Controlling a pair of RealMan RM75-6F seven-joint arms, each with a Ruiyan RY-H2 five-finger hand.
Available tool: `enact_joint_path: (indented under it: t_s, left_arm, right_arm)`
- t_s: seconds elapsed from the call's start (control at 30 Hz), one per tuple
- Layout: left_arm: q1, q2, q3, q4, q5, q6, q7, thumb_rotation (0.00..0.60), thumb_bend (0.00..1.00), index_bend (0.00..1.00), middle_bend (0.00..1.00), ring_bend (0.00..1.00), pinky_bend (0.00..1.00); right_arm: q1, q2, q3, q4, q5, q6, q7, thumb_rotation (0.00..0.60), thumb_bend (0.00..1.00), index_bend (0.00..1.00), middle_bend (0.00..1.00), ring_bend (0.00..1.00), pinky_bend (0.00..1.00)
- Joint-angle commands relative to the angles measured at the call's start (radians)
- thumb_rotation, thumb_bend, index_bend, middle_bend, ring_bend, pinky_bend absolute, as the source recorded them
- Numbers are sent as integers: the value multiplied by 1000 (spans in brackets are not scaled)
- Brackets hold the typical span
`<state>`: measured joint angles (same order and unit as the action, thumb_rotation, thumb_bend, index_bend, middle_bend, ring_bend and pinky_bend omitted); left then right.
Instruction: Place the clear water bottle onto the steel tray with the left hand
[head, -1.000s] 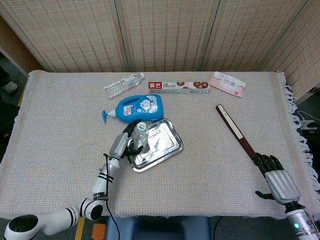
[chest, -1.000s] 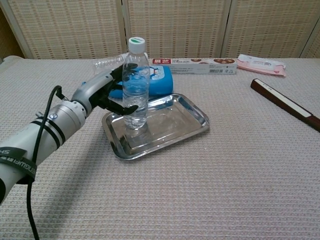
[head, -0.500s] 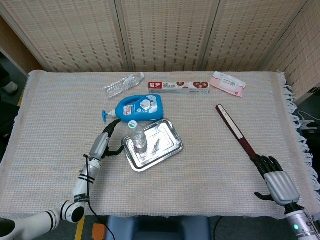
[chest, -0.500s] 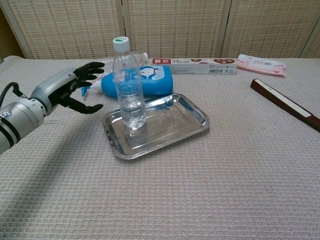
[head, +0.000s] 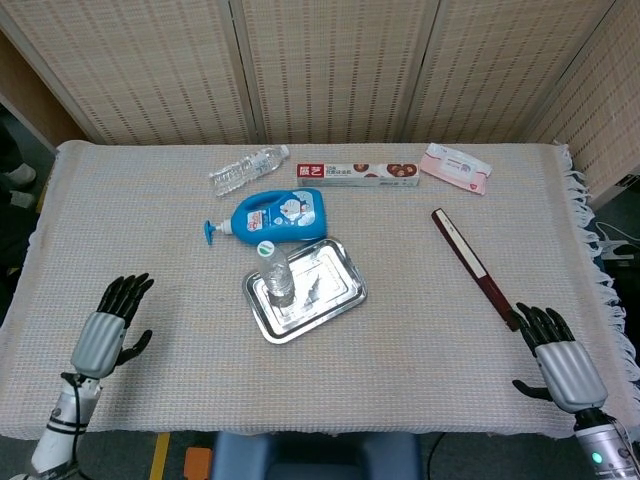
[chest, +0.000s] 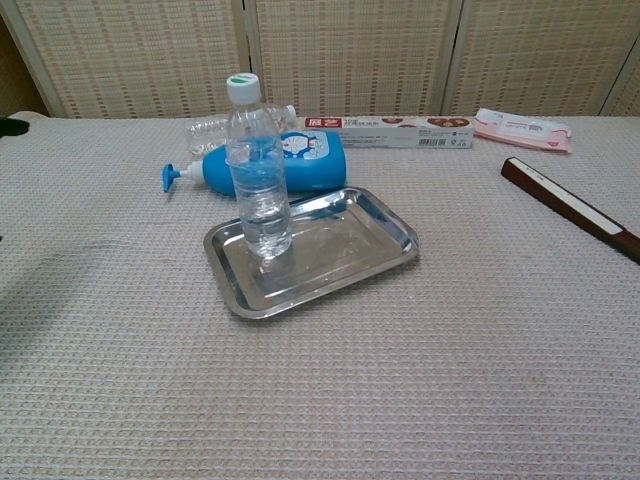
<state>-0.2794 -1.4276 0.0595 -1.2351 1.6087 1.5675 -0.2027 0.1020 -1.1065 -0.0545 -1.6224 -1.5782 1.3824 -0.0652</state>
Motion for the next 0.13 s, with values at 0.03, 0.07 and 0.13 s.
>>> enact_joint_path:
  t_s: [0.03, 0.07, 0.13]
  left_arm:
    - [68, 137, 93, -69, 74, 29, 49, 600, 339, 0, 0, 0, 21]
    - [72, 149, 92, -88, 71, 27, 62, 600, 339, 0, 0, 0, 21]
    - [75, 173, 90, -126, 52, 1, 98, 600, 340, 0, 0, 0, 21]
  right_arm:
    - [-13, -7, 6, 0, -18, 33, -7, 600, 0, 0, 0, 0, 0]
    - [-15, -6, 6, -1, -17, 35, -8, 600, 0, 0, 0, 0, 0]
    - [-19, -2, 7, -3, -14, 39, -11, 600, 0, 0, 0, 0, 0]
